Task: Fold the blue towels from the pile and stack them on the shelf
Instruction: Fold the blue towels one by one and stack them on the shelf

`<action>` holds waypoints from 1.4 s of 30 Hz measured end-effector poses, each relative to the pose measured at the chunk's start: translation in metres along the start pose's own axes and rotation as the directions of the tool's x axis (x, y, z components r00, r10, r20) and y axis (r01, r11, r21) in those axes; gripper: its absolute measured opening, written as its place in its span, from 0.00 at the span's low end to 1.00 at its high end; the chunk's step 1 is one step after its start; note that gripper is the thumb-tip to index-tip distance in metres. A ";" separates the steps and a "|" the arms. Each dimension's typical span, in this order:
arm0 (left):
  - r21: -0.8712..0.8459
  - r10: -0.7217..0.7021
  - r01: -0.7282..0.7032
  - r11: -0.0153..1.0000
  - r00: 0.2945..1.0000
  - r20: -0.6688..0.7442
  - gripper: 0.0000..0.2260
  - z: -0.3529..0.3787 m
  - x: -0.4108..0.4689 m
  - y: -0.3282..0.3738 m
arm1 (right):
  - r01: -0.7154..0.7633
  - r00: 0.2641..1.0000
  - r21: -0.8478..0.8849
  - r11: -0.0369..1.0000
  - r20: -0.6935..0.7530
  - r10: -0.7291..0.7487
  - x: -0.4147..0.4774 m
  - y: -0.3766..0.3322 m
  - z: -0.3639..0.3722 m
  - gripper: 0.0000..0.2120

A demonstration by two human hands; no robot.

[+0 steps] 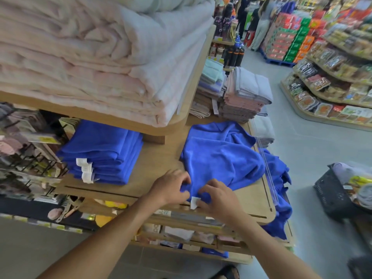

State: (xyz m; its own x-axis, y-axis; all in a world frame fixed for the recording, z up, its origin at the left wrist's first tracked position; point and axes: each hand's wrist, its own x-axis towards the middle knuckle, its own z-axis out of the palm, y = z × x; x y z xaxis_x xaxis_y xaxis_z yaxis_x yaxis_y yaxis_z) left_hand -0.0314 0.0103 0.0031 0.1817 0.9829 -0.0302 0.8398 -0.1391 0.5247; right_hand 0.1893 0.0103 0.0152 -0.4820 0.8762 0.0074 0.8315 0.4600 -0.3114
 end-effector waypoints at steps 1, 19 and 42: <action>0.095 0.090 -0.092 0.991 0.996 0.026 0.20 0.002 -0.004 -0.001 | -0.002 1.000 -0.009 1.000 -0.001 0.002 0.002 0.002 0.002 0.11; -0.686 0.015 0.119 0.718 0.983 0.186 0.14 -0.024 -0.012 0.057 | -0.094 0.995 0.740 0.666 0.095 0.034 -0.030 0.002 -0.039 0.14; 0.295 -0.308 0.347 0.890 0.936 -0.170 0.18 -0.023 0.270 0.034 | -0.237 0.894 0.865 0.443 0.015 0.449 -0.009 0.068 -0.011 0.11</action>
State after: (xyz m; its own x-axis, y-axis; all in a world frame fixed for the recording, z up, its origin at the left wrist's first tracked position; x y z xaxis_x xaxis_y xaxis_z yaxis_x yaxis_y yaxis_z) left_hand 0.0347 0.2737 0.0324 -0.1763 0.9833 -0.0451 0.9616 0.1818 0.2057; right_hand 0.2530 0.0347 0.0047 -0.0620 0.9871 -0.1476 0.2435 -0.1284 -0.9614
